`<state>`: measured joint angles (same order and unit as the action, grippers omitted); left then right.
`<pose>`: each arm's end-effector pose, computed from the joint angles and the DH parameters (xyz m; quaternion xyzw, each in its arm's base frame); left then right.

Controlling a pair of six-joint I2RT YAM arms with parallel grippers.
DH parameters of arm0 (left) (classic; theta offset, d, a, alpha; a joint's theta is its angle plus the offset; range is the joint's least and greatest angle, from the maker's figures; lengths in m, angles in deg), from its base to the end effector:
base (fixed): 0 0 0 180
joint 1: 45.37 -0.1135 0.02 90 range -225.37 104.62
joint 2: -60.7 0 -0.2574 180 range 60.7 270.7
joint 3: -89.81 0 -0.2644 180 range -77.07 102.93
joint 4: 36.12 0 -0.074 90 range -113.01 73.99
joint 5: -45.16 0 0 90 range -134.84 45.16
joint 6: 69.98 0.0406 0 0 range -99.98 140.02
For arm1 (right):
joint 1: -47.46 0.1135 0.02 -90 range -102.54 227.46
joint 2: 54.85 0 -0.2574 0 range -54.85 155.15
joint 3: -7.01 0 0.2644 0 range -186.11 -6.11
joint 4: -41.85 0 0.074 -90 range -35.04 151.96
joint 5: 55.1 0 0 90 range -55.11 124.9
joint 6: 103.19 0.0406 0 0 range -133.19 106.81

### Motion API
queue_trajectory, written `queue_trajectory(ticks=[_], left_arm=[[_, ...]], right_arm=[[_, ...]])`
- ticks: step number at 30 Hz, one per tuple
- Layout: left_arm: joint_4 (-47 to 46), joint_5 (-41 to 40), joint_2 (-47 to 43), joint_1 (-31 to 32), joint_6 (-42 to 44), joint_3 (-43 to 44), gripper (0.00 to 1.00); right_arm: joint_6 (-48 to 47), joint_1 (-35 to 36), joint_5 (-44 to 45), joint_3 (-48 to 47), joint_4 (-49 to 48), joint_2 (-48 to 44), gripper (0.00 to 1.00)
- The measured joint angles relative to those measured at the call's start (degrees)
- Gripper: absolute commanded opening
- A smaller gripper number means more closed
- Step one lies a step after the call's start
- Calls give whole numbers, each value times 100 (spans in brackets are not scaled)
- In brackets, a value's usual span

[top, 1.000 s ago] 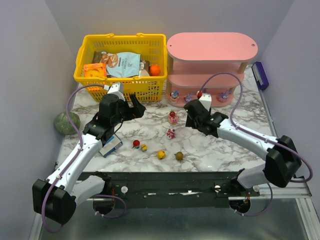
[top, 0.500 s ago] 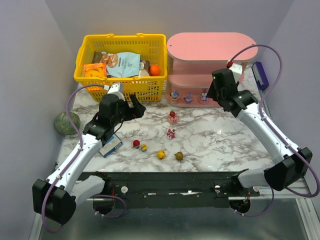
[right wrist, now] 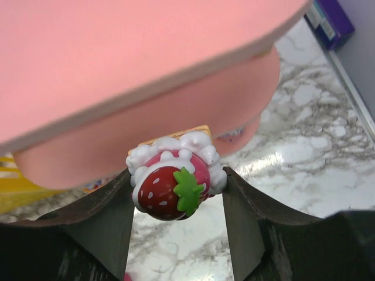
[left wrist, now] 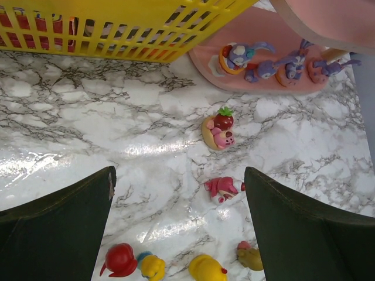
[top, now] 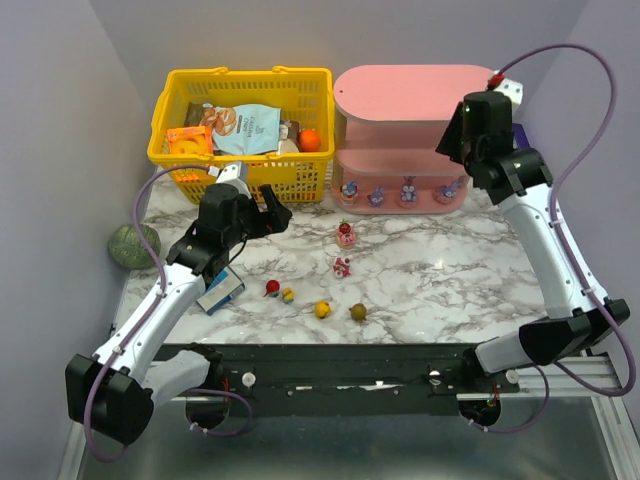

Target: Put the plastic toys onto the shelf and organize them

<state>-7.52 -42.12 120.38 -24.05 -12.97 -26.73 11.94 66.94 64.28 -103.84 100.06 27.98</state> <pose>0.2395 -0.0955 0.3050 -0.0729 0.8392 -0.2636 0.4700 0.3044 0.0865 0.4381 0.1676 0.8313 -0.0203 0.5296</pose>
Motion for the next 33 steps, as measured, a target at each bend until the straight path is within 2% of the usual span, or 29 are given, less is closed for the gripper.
queue_trajectory(ticks=[9, 17, 26, 33], left_arm=[[4, 103, 76, 0, -4, 0, 99], [-4, 173, 76, 0, -90, 0, 99], [-22, 227, 96, 0, -111, 0, 99], [-39, 238, 140, 0, -136, 0, 99]], right_arm=[[-431, -284, -184, -1513, 332, 498, 1], [-752, -951, -879, -3259, 905, 1727, 3], [-1163, -1086, -1217, -3467, 1102, 2144, 4], [-1281, -1137, -1344, -3550, 1156, 2188, 17]])
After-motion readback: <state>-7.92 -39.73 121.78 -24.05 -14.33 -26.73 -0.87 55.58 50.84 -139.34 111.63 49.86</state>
